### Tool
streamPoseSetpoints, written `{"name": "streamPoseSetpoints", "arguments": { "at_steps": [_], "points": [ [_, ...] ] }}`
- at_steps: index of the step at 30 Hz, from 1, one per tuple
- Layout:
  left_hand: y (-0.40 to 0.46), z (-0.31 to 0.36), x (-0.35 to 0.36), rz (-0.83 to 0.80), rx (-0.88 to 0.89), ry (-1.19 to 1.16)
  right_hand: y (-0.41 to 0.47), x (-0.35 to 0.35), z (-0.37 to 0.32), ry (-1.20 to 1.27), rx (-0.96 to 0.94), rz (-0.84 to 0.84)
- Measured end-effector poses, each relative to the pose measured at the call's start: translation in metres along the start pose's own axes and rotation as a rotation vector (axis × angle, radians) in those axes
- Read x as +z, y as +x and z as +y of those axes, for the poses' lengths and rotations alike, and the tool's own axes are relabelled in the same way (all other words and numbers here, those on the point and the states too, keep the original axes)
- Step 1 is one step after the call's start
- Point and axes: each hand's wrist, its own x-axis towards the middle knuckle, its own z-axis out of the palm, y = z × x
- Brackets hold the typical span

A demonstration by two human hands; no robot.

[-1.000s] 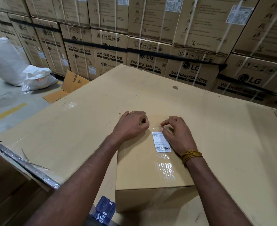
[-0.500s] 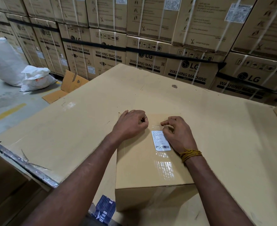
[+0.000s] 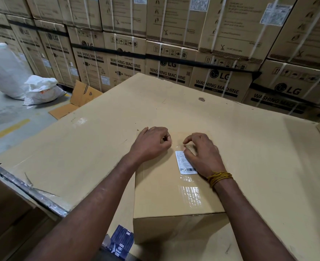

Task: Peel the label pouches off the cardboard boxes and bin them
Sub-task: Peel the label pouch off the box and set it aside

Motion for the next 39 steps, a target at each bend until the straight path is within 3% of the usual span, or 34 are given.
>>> {"name": "streamPoseSetpoints", "arguments": {
  "at_steps": [24, 39],
  "points": [
    [-0.001, 0.000, 0.000, 0.005, 0.006, 0.008, -0.001, -0.003, -0.003, -0.037, -0.050, -0.061],
    [0.000, 0.000, 0.001, 0.015, 0.006, 0.012, 0.003, 0.003, 0.006, 0.130, 0.000, 0.110]
  ]
}}
